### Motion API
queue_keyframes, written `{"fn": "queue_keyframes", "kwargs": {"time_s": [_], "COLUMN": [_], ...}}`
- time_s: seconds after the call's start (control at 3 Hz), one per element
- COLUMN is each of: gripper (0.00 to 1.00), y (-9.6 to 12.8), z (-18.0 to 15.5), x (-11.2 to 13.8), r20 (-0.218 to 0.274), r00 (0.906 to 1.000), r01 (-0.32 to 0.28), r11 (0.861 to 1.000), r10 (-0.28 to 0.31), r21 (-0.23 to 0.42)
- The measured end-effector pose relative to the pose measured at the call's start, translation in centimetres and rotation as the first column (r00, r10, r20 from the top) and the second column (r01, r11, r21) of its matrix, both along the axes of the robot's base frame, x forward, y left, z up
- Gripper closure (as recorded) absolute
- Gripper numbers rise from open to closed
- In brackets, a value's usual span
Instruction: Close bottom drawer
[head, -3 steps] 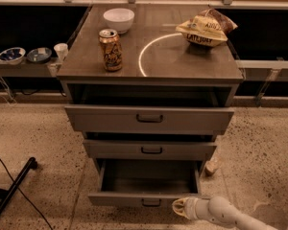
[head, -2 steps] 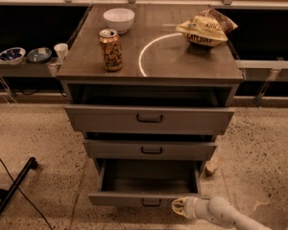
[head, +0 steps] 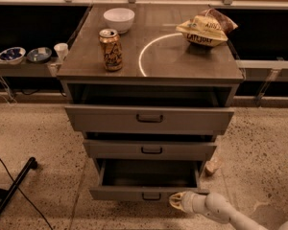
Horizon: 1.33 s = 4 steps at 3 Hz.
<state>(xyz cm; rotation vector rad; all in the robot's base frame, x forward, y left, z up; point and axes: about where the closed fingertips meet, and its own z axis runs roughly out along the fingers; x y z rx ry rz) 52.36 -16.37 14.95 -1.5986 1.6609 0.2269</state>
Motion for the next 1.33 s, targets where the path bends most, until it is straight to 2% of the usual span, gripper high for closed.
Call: {"fn": "queue_keyframes", "kwargs": {"time_s": [0.33,0.67,1.33], "gripper": [1.00,1.00,1.00], "y": [0.2,1.0,2.6], "z": [-0.1,-0.3,-0.8], "x": [0.4,3.5,7.9], "r20": [0.007,0.037,0.059], "r00": [1.0000,0.9993,0.9978], "r01": [0.000,0.011,0.030], "r11": [1.000,1.000,0.999], "r10": [0.000,-0.012,-0.032], "r21": [0.005,0.020,0.036]}}
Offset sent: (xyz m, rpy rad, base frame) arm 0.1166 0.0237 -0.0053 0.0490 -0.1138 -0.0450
